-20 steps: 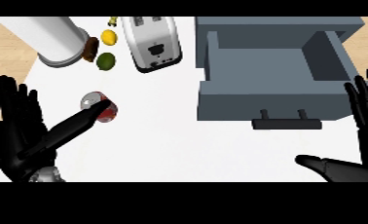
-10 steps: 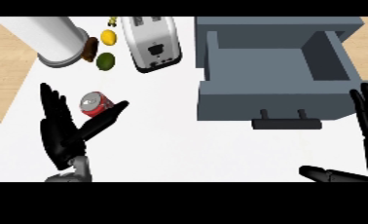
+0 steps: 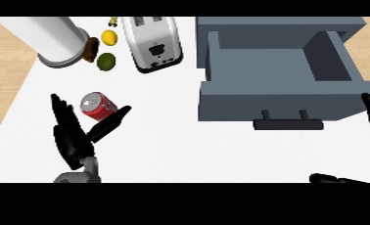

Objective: Pick up the can, place it into the drawer and close the drawer

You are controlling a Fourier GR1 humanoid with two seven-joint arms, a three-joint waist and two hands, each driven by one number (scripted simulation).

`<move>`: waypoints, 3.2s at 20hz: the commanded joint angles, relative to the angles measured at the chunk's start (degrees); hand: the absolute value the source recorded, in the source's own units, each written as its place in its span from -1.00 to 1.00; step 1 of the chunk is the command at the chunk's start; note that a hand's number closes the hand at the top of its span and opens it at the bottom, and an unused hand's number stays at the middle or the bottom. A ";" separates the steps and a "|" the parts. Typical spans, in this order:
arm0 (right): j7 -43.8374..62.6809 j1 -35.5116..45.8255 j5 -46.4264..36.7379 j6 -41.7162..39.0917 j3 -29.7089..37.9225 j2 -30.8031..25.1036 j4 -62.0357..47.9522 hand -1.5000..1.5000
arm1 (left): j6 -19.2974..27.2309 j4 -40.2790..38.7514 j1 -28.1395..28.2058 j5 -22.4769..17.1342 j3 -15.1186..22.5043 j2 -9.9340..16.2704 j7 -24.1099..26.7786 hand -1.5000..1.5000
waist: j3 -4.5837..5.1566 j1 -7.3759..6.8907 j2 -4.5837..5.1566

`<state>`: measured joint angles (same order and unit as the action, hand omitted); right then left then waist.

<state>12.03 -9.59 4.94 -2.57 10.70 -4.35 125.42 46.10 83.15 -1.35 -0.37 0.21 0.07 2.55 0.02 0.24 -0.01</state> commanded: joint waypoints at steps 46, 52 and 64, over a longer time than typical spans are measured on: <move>8.62 5.60 2.66 -2.09 7.02 -2.08 5.02 -1.00 | -31.49 -65.58 -29.84 -21.97 -20.25 9.78 41.47 1.00 | 0.05 0.53 0.22; 2.49 3.30 -0.15 -3.24 4.33 0.64 2.39 -1.00 | -40.40 -66.49 -34.14 -15.18 -11.77 7.69 38.22 1.00 | 0.07 1.53 0.37; 1.83 -0.10 -1.27 -3.40 5.19 1.61 4.96 -1.00 | -44.53 -59.14 -38.76 -11.88 -6.05 2.58 30.06 1.00 | -0.05 0.08 -0.16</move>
<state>16.26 -6.15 5.38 -5.53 17.56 -5.16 128.50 0.88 20.65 -37.85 -12.98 -7.45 3.80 37.80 0.02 0.58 0.03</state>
